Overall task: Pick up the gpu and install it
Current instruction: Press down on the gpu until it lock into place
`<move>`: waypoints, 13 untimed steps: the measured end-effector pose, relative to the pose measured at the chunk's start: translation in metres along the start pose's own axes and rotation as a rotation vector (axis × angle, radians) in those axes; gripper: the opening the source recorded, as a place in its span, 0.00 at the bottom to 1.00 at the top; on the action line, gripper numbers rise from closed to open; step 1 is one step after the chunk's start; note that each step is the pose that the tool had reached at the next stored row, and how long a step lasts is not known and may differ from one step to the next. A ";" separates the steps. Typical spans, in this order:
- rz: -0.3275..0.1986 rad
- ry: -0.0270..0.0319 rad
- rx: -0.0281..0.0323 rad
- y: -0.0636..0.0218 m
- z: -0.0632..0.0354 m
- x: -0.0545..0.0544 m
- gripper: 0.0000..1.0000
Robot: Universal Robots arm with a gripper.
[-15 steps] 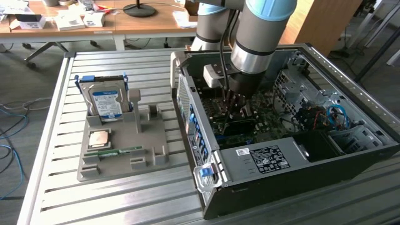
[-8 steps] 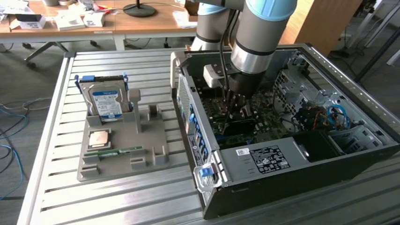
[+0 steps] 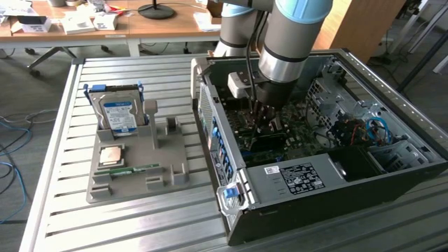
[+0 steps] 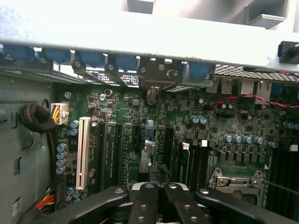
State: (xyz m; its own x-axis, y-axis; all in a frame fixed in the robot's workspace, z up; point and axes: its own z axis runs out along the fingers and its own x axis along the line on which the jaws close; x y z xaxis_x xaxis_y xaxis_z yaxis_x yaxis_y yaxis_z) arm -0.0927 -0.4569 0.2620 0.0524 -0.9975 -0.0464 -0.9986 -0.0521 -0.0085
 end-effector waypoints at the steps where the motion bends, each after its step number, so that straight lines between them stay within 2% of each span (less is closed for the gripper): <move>1: 0.000 -0.0011 0.0009 -0.0001 -0.0011 0.000 0.11; 3: 0.000 0.0007 -0.0004 0.0000 -0.0056 0.000 0.11; 9: 0.000 0.0007 -0.0004 -0.0003 -0.0159 -0.001 0.11; 13: 0.000 0.0006 -0.0007 -0.0004 -0.0261 -0.001 0.11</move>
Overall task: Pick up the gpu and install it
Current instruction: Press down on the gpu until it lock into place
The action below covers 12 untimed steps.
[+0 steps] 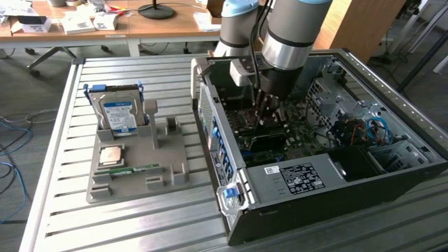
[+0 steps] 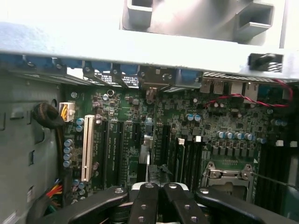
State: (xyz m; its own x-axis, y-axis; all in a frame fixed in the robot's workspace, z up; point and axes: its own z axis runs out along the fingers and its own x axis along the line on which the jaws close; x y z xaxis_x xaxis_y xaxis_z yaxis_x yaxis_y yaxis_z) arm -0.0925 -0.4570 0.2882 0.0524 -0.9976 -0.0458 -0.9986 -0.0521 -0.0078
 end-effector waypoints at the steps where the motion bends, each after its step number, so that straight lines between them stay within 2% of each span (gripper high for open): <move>1: 0.000 -0.0001 -0.0001 -0.0001 -0.0029 0.000 0.11; 7: 0.000 0.0000 -0.0009 -0.0003 -0.0223 -0.001 0.11; 12: 0.000 -0.0002 -0.0007 -0.0003 -0.0294 -0.001 0.11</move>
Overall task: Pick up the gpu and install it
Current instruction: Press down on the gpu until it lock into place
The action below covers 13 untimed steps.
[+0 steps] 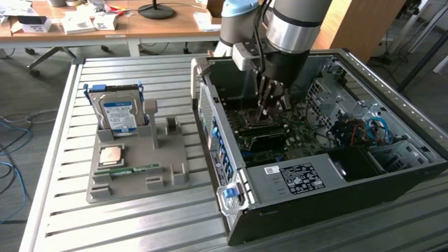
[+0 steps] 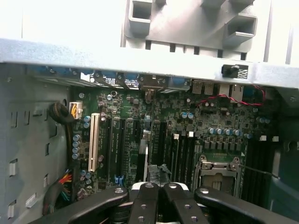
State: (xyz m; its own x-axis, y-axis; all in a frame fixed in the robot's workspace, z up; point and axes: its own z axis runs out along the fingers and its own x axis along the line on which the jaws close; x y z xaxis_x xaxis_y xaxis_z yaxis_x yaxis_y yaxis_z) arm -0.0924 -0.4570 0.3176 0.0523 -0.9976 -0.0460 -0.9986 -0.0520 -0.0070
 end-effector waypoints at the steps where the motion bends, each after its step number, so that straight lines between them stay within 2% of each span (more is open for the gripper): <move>1: 0.000 0.0000 -0.0001 0.0000 0.0000 0.000 0.11; 4: 0.000 0.0001 -0.0002 -0.0012 -0.0001 0.000 0.11; 8: 0.000 0.0001 -0.0013 -0.0091 -0.0001 0.000 0.11; 13: 0.000 0.0000 -0.0013 -0.0102 0.0000 0.001 0.11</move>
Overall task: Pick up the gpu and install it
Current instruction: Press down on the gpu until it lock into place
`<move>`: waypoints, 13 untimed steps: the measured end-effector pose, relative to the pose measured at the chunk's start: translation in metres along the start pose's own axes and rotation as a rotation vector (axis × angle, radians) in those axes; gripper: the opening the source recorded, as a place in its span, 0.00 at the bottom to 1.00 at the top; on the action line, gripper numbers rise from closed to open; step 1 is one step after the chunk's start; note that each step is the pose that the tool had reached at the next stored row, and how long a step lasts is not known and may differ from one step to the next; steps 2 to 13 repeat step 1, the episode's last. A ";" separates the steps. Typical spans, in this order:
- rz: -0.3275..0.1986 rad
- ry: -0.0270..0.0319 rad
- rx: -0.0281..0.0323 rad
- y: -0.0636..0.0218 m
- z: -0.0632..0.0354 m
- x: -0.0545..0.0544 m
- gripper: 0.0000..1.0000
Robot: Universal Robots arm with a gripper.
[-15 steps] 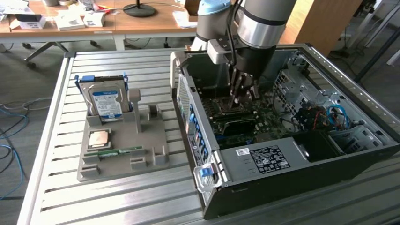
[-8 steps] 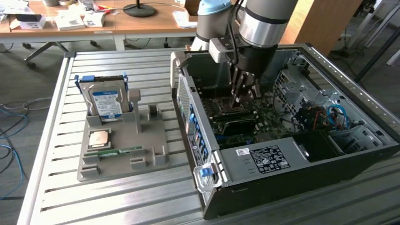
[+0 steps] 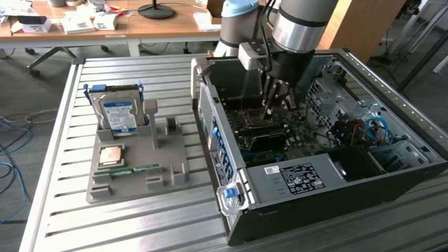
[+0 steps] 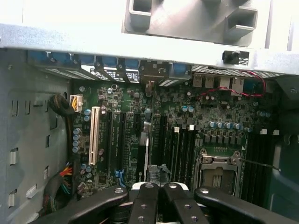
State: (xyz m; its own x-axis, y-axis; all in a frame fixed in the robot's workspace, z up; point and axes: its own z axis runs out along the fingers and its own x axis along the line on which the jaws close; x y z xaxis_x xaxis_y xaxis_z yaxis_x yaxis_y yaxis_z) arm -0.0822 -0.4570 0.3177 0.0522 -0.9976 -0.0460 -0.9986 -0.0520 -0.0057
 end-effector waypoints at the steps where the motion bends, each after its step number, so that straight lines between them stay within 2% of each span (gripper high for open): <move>1: 0.000 0.0000 0.0000 0.0000 0.0000 0.000 0.11; 13: 0.000 0.0000 0.0000 0.0000 0.0000 0.000 0.11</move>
